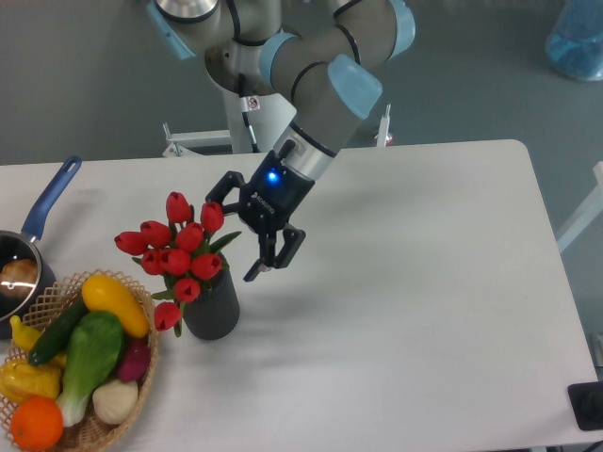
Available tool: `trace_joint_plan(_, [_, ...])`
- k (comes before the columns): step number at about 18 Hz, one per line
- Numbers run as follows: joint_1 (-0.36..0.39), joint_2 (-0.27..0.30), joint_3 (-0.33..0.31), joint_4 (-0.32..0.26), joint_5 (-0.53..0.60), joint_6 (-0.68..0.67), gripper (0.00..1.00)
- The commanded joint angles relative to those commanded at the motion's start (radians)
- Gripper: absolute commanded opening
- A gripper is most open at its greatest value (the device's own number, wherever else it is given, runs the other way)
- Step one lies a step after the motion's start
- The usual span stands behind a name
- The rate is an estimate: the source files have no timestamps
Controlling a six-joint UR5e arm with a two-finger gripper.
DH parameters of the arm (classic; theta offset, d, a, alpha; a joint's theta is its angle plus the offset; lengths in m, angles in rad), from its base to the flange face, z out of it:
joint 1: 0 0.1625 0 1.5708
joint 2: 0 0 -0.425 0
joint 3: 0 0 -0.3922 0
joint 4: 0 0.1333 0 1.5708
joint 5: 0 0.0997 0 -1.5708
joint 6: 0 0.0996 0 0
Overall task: Pick up the flowers from the vase
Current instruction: 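Lower the gripper around the tulip stems above the vase rim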
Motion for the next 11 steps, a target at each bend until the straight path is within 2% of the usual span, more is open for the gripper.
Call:
trace_joint_plan(7, [-0.008, -0.009, 0.015, 0.002, -0.045, 0.003, 1.00])
trace_joint_plan(8, [-0.009, -0.011, 0.020, 0.002, -0.045, 0.003, 0.93])
trace_joint_plan(11, [-0.006, -0.017, 0.021, -0.002, -0.046, 0.003, 0.44])
